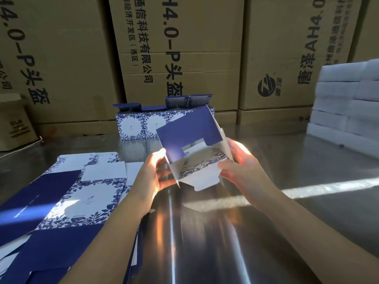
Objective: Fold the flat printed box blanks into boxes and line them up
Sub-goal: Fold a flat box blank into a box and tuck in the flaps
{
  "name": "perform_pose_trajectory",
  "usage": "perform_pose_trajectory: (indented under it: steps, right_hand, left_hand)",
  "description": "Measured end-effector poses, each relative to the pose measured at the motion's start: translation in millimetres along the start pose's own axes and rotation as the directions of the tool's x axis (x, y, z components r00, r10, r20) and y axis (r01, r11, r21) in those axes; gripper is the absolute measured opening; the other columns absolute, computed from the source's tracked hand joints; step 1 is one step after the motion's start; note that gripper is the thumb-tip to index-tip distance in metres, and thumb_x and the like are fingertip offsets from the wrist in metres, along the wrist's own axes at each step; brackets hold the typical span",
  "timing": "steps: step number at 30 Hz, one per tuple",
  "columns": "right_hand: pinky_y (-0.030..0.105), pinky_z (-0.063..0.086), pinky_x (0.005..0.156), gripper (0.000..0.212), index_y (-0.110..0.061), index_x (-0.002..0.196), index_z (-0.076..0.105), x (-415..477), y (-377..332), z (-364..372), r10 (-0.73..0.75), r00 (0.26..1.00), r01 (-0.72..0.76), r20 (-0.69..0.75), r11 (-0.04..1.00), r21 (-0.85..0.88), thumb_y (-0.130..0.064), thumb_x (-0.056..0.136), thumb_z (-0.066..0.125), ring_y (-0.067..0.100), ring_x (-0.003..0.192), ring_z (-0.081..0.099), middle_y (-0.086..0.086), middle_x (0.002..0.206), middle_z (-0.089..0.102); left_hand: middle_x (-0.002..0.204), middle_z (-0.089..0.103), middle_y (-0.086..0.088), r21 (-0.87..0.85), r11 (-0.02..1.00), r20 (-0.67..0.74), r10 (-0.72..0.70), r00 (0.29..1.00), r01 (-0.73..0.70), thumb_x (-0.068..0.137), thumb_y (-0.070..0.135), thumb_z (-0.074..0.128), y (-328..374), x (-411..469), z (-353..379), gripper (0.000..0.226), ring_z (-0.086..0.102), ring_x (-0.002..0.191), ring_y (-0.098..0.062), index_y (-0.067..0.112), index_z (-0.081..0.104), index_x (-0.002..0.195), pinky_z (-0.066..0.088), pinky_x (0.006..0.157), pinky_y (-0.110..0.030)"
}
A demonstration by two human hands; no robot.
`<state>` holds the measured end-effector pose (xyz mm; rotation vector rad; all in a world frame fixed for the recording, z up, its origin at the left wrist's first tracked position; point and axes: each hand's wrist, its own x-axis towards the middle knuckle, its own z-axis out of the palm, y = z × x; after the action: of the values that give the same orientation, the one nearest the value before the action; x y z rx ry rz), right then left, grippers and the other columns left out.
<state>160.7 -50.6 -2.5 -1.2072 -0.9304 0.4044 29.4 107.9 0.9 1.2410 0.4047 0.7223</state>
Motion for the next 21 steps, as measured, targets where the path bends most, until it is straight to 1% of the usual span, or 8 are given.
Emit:
perform_pose_trajectory:
  steps: [4,7,9,11,13,15,19,21]
  right_hand:
    - [0.024,0.055,0.076,0.042,-0.017,0.112,0.058,-2,-5,1,-0.027,0.998,0.028,-0.053,0.999,0.023,-0.002,0.074,0.062,0.018,0.092,0.068,0.004,0.12,0.063]
    - [0.017,0.053,0.07,0.037,-0.023,0.103,0.066,-3,-8,0,-0.057,0.995,0.052,-0.081,0.997,-0.06,0.007,0.084,0.056,0.009,0.087,0.068,0.002,0.111,0.067]
    - [0.016,0.053,0.074,0.044,-0.033,0.099,0.07,-2,-9,-2,-0.08,0.991,0.067,-0.105,0.99,-0.123,0.007,0.086,0.054,-0.001,0.085,0.065,-0.008,0.111,0.067]
    - [0.01,0.05,0.078,0.051,-0.04,0.096,0.069,-2,-10,-3,-0.106,0.985,0.08,-0.134,0.979,-0.188,0.008,0.087,0.053,-0.011,0.089,0.061,-0.019,0.114,0.063]
    - [0.003,0.046,0.068,0.055,-0.043,0.094,0.067,-2,-12,-4,-0.126,0.981,0.088,-0.145,0.965,-0.248,0.009,0.089,0.05,-0.019,0.087,0.058,-0.026,0.114,0.057]
    - [0.004,0.043,0.058,0.056,-0.045,0.096,0.065,-3,-12,-5,-0.141,0.98,0.093,-0.143,0.95,-0.298,0.008,0.09,0.049,-0.019,0.081,0.058,-0.03,0.112,0.055]
    - [0.013,0.051,0.06,0.042,-0.044,0.096,0.061,-6,-12,-5,-0.183,0.971,0.11,-0.154,0.913,-0.392,-0.004,0.083,0.064,-0.003,0.077,0.066,-0.032,0.089,0.065]
    - [0.013,0.05,0.064,0.03,-0.036,0.085,0.067,-5,-12,-4,-0.186,0.968,0.11,-0.168,0.918,-0.382,-0.006,0.082,0.069,-0.001,0.077,0.068,-0.03,0.097,0.065]
  left_hand:
    - [0.119,0.064,-0.007,0.049,0.999,0.01,0.009,1.0,-0.009,0.093,0.042,0.046,-5,5,-7,0.041,0.068,0.094,-0.021,0.019,0.053,0.127,0.054,0.065,-0.034]
    - [0.115,0.068,-0.003,0.077,0.997,-0.063,-0.006,0.998,0.011,0.088,0.037,0.058,-8,8,-8,0.037,0.071,0.086,-0.015,0.027,0.053,0.123,0.053,0.06,-0.03]
    - [0.123,0.062,-0.002,0.132,0.991,-0.086,0.006,0.996,0.005,0.078,0.032,0.071,-9,10,-10,0.062,0.066,0.1,-0.018,0.027,0.044,0.134,0.053,0.061,-0.026]
    - [0.133,0.053,0.003,0.21,0.976,-0.113,0.091,0.989,-0.066,0.069,0.026,0.081,-11,10,-11,0.089,0.056,0.117,-0.017,0.029,0.031,0.142,0.052,0.08,-0.028]
    - [0.138,0.043,0.005,0.304,0.941,-0.166,0.207,0.964,-0.15,0.069,0.02,0.083,-10,9,-10,0.096,0.045,0.128,-0.015,0.031,0.026,0.145,0.04,0.097,-0.027]
    - [0.145,0.037,0.005,0.45,0.867,-0.158,0.314,0.936,-0.215,0.07,0.022,0.082,-10,8,-9,0.094,0.035,0.134,-0.013,0.032,0.026,0.145,0.031,0.101,-0.024]
    - [0.142,0.039,0.016,0.617,0.69,-0.001,0.481,0.876,-0.378,0.072,0.017,0.08,-9,0,-9,0.084,0.031,0.131,0.001,0.038,0.034,0.139,0.027,0.108,-0.021]
    - [0.138,0.038,0.015,0.711,0.465,0.15,0.632,0.76,-0.527,0.073,0.006,0.077,-9,-4,-6,0.075,0.031,0.129,0.002,0.035,0.043,0.132,0.021,0.11,-0.014]
